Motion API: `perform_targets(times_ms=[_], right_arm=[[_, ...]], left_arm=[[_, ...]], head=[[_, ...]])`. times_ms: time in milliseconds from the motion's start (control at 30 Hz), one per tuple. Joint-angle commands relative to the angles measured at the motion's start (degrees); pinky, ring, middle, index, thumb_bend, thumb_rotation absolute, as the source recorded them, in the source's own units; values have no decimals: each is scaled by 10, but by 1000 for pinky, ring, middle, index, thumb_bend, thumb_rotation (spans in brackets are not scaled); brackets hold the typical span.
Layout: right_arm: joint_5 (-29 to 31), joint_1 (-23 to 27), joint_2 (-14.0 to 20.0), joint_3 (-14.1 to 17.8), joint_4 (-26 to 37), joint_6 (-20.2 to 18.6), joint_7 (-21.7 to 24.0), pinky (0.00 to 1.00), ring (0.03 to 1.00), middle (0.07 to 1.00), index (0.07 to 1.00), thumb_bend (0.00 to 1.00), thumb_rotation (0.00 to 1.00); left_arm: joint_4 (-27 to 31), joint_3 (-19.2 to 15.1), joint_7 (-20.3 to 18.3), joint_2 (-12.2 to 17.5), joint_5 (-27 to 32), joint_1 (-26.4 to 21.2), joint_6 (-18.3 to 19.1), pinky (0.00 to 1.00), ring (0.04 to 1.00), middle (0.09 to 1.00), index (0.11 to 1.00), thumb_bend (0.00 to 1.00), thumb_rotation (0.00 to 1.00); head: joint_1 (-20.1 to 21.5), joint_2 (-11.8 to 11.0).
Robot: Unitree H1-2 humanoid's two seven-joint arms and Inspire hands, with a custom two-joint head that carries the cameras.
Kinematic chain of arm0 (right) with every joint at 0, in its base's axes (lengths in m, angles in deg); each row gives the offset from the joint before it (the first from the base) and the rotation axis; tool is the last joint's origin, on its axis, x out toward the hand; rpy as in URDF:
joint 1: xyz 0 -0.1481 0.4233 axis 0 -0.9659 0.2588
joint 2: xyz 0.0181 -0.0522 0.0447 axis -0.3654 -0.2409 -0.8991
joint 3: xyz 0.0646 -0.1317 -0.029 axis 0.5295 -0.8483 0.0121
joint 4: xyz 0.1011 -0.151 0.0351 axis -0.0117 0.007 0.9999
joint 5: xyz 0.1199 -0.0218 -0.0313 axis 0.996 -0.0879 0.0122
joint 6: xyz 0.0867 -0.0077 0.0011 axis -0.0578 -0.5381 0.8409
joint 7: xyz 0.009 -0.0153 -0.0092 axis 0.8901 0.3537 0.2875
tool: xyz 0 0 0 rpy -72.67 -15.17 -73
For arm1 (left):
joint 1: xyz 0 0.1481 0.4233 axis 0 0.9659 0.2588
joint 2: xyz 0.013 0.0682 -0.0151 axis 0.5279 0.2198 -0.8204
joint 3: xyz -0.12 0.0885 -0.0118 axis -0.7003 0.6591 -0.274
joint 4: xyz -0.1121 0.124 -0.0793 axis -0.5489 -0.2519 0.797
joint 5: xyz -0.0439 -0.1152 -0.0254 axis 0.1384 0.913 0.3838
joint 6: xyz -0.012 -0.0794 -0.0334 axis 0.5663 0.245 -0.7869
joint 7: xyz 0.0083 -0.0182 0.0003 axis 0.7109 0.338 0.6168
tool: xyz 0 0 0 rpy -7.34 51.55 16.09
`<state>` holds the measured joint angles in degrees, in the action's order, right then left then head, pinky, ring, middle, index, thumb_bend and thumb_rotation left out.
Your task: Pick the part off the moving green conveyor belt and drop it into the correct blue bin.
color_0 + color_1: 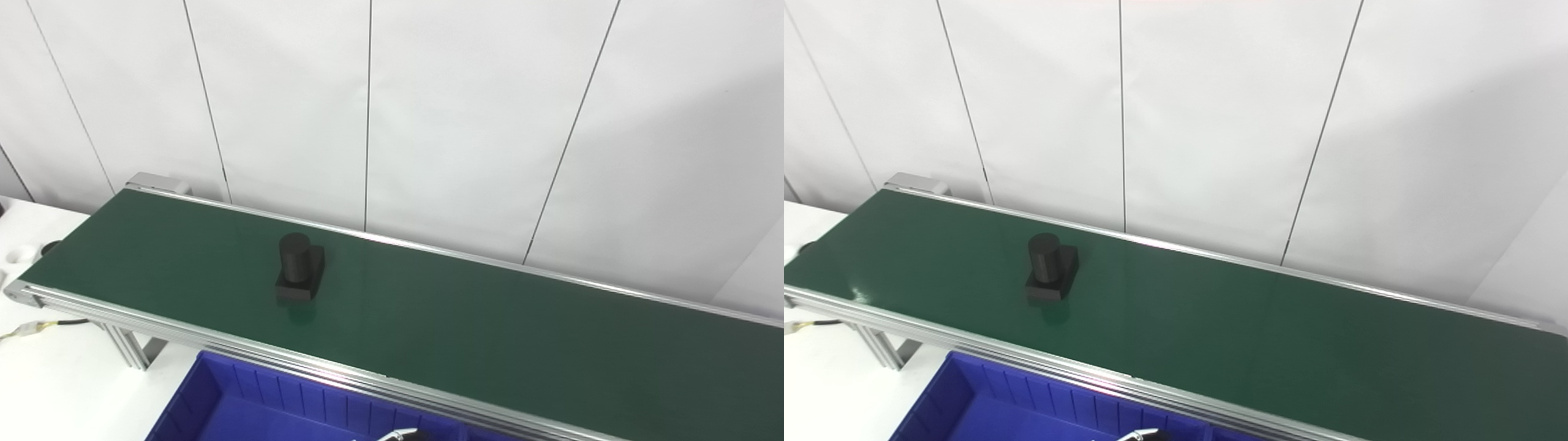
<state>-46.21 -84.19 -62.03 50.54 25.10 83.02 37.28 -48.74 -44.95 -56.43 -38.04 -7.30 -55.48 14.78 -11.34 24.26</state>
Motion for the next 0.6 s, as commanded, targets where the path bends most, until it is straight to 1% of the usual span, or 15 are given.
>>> perform_targets(times_ms=[0,100,200,333,367,500,533,567], right_arm=[[5,4,2,1,12,31,-4,863,919,941,988,764,449],[0,4,6,-4,15,31,-11,862,917,946,990,757,461],[7,6,9,-10,14,31,-16,848,906,944,983,759,440],[10,9,17,-25,18,31,-40,823,885,941,969,767,417],[11,9,20,-29,19,31,-45,819,879,940,967,768,413],[35,9,28,-48,36,31,-63,813,869,926,956,800,443],[42,6,28,-48,50,31,-64,827,870,922,953,814,447],[48,3,28,-49,60,31,-65,830,863,906,941,835,444]], left_arm=[[9,2,12,3,-5,-12,-16,726,778,793,788,885,572],[11,2,10,3,-4,-12,-16,725,779,794,788,891,570],[8,3,14,2,-4,-13,-16,719,776,792,785,889,563],[5,4,15,1,-3,-14,-16,717,775,791,785,882,555],[4,4,16,1,-3,-15,-16,716,773,790,784,883,557],[6,1,11,2,3,-15,-16,716,773,789,782,887,559],[10,-3,5,1,9,-12,-16,716,771,787,780,887,545],[12,-6,2,1,14,-11,-16,717,769,785,775,891,534]], head=[[1,1],[3,1],[10,0],[16,-2],[21,-3],[47,4],[61,10],[61,10]])
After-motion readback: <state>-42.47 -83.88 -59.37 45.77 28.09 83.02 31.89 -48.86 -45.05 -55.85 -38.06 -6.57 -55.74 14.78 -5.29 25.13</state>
